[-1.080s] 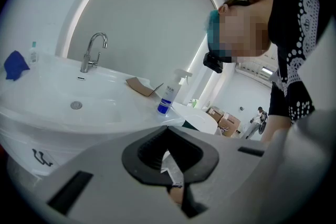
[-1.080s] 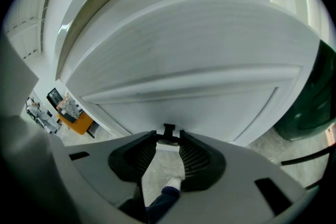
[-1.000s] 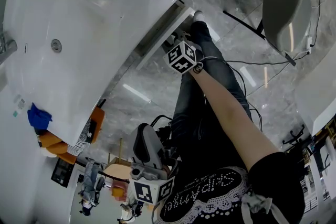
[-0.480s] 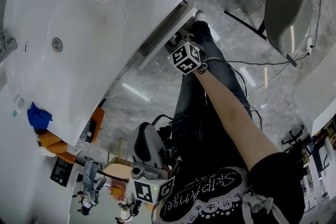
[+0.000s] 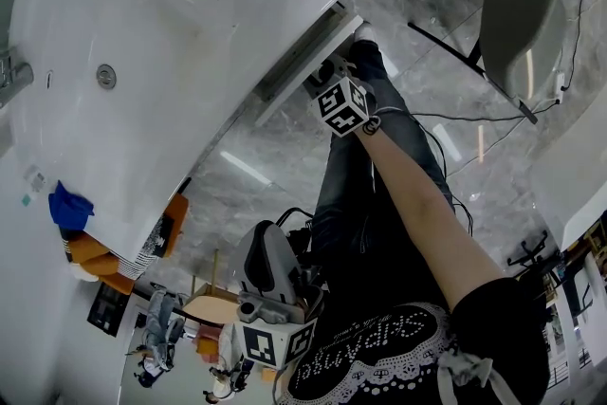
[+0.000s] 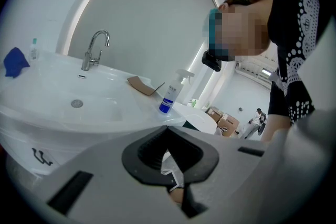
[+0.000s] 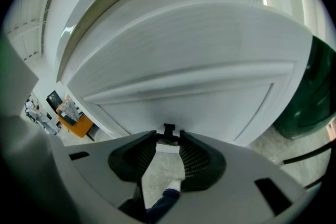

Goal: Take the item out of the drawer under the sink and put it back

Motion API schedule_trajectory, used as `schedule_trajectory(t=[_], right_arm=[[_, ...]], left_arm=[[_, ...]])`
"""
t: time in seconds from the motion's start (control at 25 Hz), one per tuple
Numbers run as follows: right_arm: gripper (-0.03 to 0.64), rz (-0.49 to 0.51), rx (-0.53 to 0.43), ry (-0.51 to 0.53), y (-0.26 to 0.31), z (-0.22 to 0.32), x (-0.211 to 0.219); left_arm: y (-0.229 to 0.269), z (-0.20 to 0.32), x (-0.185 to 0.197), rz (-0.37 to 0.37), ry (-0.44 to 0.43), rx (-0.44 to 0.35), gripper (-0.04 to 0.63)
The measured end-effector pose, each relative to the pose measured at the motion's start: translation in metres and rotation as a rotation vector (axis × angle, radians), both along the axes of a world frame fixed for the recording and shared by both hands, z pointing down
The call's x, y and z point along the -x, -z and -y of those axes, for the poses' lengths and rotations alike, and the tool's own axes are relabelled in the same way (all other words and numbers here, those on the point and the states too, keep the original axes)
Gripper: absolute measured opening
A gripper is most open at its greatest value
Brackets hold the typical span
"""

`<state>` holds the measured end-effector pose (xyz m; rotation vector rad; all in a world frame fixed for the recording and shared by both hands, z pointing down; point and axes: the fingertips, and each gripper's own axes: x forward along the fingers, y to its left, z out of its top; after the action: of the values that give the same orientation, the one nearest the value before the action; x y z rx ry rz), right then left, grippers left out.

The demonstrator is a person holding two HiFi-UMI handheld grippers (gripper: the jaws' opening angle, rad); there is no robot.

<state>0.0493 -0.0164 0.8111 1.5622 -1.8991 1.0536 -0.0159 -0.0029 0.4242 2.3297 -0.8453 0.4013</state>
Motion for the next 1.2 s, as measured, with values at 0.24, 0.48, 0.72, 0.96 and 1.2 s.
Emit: schedule_trajectory(t=[0.24,0.48,0.72,0.96,1.2], right_arm=[[0.141,0.000,-0.006,0.024,-0.001,-0.011,0.002],[0.141,0.007,0.022,0.025,-0.001,-0.016,-0.003],[0.141,-0.027,0.073,0.168,0.004,-0.024,-0.006],[0.064,-0.030,0.021,0.126,0.037,-0.043,-0.028],[0.018,-0.029,-0.074,0.115,0.090,-0.047,-0.048]], left_arm=[[0.000,-0.006,0.003,-0.005,0.008,-0.010,0.005],[0.004,-0.010,-0.006,-0.016,0.004,-0.019,0.005],[0.010,-0.012,-0.017,-0.045,0.002,-0.038,0.005],[0.020,-0.011,-0.022,-0.072,0.019,-0.065,0.005],[0.029,-0.006,-0.027,-0.084,0.040,-0.089,0.005]])
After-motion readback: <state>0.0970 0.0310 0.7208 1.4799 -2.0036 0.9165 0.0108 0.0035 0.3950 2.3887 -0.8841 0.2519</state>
